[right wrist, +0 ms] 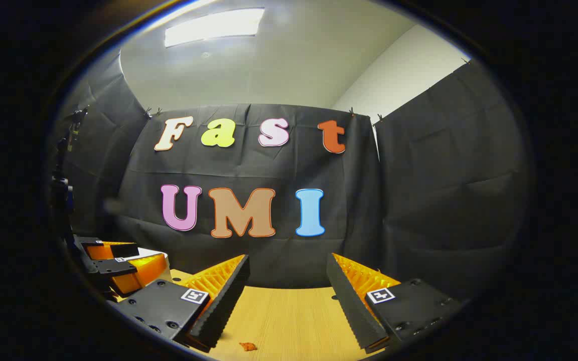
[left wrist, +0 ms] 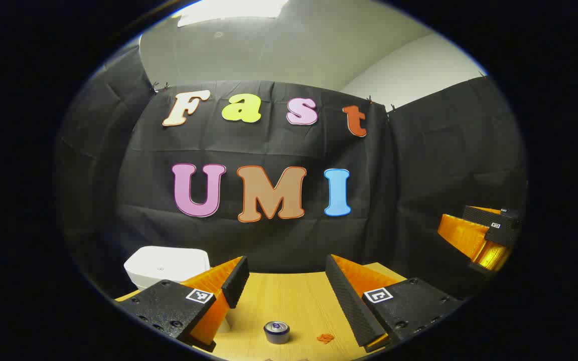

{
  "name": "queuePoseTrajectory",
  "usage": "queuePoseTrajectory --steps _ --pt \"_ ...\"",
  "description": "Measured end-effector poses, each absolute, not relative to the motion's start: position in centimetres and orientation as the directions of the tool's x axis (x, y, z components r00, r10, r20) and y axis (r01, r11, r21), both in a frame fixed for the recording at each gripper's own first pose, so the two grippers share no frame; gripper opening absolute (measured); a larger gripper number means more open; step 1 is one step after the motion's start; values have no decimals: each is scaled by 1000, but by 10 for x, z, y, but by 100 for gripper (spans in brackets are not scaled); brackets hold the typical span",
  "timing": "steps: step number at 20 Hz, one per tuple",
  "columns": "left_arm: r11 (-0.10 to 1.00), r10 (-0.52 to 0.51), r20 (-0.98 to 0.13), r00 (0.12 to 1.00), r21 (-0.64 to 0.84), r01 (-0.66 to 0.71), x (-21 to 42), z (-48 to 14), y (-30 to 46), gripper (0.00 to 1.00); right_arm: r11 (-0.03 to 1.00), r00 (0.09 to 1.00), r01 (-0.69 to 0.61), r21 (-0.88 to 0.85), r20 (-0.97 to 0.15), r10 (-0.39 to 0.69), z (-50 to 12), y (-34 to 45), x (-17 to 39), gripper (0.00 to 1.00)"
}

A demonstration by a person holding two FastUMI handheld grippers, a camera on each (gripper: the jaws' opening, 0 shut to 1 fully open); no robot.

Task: Press the lid of the desktop garbage bin to open it, pick up the crumpled paper on the desktop and throw it into the bin, then pick up the pop can on the desktop and drop it into the bin, and finally close the garbage bin lid.

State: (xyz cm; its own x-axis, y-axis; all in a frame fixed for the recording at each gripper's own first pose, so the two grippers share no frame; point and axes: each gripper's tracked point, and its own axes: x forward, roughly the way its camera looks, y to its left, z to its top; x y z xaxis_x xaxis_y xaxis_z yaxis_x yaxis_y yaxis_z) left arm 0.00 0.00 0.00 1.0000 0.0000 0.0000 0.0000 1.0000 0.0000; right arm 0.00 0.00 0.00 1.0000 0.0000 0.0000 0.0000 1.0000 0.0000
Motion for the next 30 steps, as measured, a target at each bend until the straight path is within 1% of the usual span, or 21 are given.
queuePoseTrajectory --steps 1,7,17,22,27,30 --pt "1000 2 5 1000 3 -2 0 1 -1 93 1000 1000 -3 -3 5 3 1 1 0 100" --pt "1000 4 22 1000 27 -5 -2 6 -3 93 1000 999 -29 12 -13 29 -4 7 0 98" --pt "997 60 41 997 38 -61 -8 9 16 93 999 999 -38 34 -31 39 -6 8 3 98" --pt "998 52 50 997 33 -54 -7 12 13 93 999 999 -34 36 -24 35 -3 5 2 98" --pt "998 48 36 998 35 -49 -5 7 11 93 999 999 -32 38 -32 33 -6 4 3 98" --pt "998 52 51 997 45 -54 -5 11 12 93 999 999 -33 37 -31 34 -5 4 4 98"
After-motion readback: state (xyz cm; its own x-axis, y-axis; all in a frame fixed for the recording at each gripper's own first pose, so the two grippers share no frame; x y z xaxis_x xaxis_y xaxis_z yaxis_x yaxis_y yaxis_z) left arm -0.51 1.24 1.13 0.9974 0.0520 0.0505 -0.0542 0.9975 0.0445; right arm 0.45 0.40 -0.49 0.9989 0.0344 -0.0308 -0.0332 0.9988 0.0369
